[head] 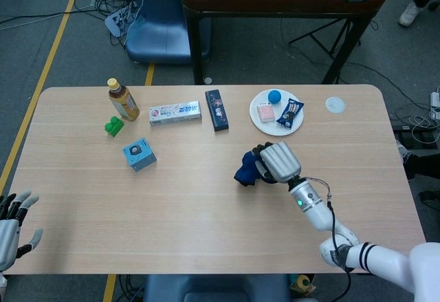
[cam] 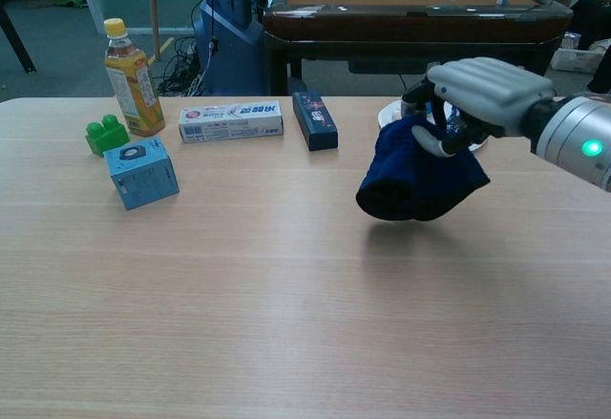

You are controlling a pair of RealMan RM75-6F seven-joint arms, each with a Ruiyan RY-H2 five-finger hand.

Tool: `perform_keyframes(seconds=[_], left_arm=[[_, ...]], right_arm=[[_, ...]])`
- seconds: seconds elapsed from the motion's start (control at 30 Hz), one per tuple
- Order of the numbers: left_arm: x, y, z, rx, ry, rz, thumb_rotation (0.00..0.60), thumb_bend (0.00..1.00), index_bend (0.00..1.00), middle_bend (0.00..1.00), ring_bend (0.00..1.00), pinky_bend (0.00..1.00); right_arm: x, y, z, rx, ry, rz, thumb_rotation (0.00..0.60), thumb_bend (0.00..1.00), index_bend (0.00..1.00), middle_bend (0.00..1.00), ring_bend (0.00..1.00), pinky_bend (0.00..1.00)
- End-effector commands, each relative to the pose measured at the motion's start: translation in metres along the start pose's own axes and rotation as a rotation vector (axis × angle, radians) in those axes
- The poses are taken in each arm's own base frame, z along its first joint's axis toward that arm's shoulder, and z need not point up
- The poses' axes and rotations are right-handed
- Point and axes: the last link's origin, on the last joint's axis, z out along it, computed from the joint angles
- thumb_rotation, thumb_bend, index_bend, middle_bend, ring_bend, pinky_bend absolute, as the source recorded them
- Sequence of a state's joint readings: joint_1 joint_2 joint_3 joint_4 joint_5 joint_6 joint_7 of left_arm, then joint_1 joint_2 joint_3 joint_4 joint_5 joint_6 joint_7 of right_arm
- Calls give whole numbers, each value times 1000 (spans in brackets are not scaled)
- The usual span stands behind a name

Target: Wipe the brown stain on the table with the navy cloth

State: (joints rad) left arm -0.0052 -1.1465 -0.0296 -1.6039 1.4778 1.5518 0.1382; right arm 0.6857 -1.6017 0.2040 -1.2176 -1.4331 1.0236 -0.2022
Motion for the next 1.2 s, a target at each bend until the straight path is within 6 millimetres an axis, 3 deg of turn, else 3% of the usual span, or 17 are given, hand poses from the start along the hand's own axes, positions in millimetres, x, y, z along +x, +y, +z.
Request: perform_keyframes(seconds=[0.03,0.13,0.33,0.57,0.9,1.2], left_arm=[[0,0,1,0,-2,0,600,274,209,131,89,32],[-2,1,1,-2,-8,-2,600,274,209,131,89,32],[-6,5,1,-18,-24,-27,600,274,212,131,89,32],[-3,3,-2,-9,-18,-27,600,274,213,131,89,32],[-5,3,-4,0,-34,-27,600,274,213,131,89,32],[-6,2,-5,5,-38,-27,600,274,213,131,89,31]], right_arm=[[11,20,6,-51,13,-30,600,748,792,539,528,761],[10,33,8,-78,-9,-65,600,747,792,539,528,761],[-13,57,19,-132,-120,-125,600,747,792,539,528,761],[-36,70,33,-172,-187,-173,600,745,792,539,528,761],[-60,64,48,-157,-253,-242,600,738,795,544,528,761],[-73,38,51,-91,-251,-198,600,738,800,550,528,761]])
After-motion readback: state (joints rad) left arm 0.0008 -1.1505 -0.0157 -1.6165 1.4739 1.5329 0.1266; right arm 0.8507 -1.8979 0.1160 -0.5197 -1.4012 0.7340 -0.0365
